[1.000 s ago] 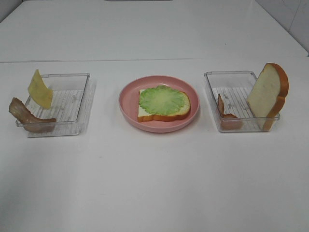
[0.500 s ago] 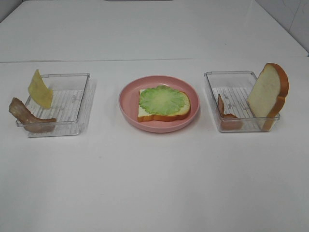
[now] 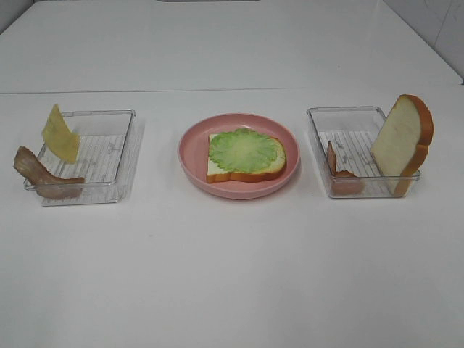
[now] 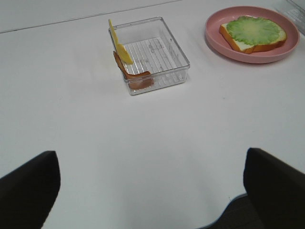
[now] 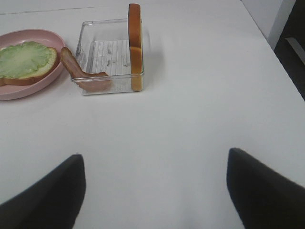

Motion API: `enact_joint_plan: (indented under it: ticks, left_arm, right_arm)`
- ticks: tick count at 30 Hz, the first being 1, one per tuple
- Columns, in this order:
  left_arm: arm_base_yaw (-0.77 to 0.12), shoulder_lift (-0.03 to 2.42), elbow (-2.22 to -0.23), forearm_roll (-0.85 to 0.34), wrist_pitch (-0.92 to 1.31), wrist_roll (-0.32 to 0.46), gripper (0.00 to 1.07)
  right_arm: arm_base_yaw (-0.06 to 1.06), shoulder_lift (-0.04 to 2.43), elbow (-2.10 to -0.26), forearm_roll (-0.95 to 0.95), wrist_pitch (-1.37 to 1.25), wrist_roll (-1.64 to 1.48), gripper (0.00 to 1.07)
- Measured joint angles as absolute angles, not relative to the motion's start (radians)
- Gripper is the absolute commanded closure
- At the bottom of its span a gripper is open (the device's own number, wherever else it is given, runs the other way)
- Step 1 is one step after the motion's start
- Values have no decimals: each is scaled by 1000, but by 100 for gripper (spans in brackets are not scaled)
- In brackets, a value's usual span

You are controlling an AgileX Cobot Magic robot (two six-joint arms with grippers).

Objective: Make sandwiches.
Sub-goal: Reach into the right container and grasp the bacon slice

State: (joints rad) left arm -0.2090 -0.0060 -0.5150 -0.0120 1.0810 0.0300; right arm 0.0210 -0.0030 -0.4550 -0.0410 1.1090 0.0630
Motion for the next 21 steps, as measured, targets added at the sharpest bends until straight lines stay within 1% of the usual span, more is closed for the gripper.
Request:
enact_joint_plan:
  ticks: [8, 10, 11, 12, 13, 14, 15, 16, 17, 18, 20, 21]
  left_arm:
    - [-208, -6, -515, -12, 1081, 25, 6]
    - [-191, -6, -515, -12, 1081, 25, 6]
    - [-172, -6, -515, -12, 1081, 25, 6]
    - [-124, -6, -515, -12, 1081, 25, 6]
    - [-124, -6, -515, -12, 1081, 25, 6]
    - [-57, -6, -515, -12, 1081, 25, 6]
    - [-57, -6, -515, -12, 1081, 25, 6]
    - [-28, -6, -515, -12, 1081, 25, 6]
    - [32, -6, -515, -12, 1081, 25, 6]
    - [32, -6, -515, -12, 1081, 25, 6]
    - [68, -6, -515, -12, 1081, 25, 6]
    - [68, -6, -515, -12, 1081, 25, 6]
  right_arm:
    - [21, -3, -455, -41, 1109, 63, 31]
    - [21, -3, -455, -41, 1109, 63, 31]
    - [21, -3, -455, -41, 1109, 63, 31]
    - [21, -3, -455, -41, 1109, 63, 31]
    - [21, -3, -455, -41, 1109, 63, 31]
    - [21, -3, -455, -41, 1109, 63, 31]
    - [21, -3, -455, -41, 1109, 63, 31]
    - [21, -3, -455, -41, 1109, 63, 31]
    - [21, -3, -455, -41, 1109, 63, 31]
    - [21, -3, -455, -41, 1109, 63, 31]
    - [21, -3, -455, -41, 1109, 63, 31]
    - [21, -3, -455, -41, 1109, 63, 31]
